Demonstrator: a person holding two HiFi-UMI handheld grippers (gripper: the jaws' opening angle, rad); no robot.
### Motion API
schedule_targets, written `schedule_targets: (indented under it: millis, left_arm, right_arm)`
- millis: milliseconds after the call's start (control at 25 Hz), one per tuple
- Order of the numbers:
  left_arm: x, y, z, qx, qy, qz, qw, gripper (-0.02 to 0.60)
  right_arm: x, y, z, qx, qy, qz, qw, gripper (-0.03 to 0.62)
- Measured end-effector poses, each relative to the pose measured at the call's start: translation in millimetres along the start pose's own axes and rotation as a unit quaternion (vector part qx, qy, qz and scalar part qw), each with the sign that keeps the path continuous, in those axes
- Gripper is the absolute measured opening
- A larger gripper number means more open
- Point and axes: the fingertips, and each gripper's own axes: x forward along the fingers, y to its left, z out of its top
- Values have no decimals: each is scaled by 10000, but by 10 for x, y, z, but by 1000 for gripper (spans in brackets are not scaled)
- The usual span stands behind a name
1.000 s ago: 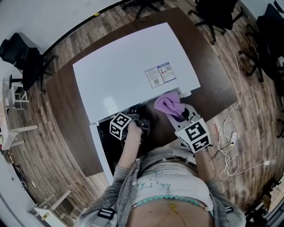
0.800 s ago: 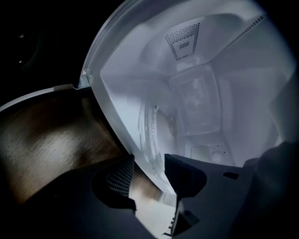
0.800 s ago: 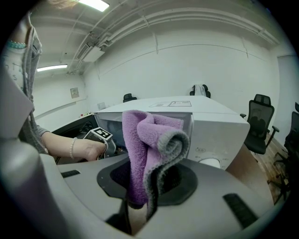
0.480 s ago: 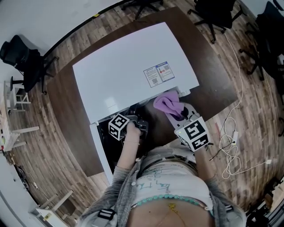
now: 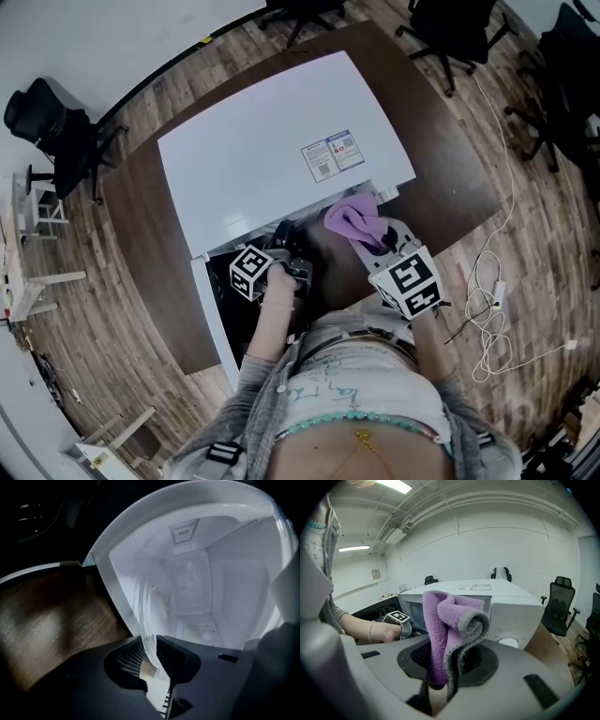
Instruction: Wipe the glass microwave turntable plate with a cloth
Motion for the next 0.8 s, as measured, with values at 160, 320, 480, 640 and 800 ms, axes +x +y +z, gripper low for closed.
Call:
schedule_targets:
  millis: [160,320,480,640,800]
  left_arm:
    - [-29,-9,10,100,-13,-17,9999,80]
    - [-60,0,-8,98,-11,-13,10000,80]
    - [-117,37,-38,104,1,-27,9999,78]
    - [-183,75,-83,104,16,-27,9999,78]
    - [-248,124,-123,97,34,-3,9999,79]
  right_arm:
    - [-43,14,4,-36,-10,-22,10000,114]
    - [-71,19,14,-50,-40,-37,10000,114]
    - [-88,26,15,-74,-57,-52,9999,114]
    - [-109,28,3,-78,-62,-60,9999,114]
    - [-111,37,4,-92,-72,-46,9999,114]
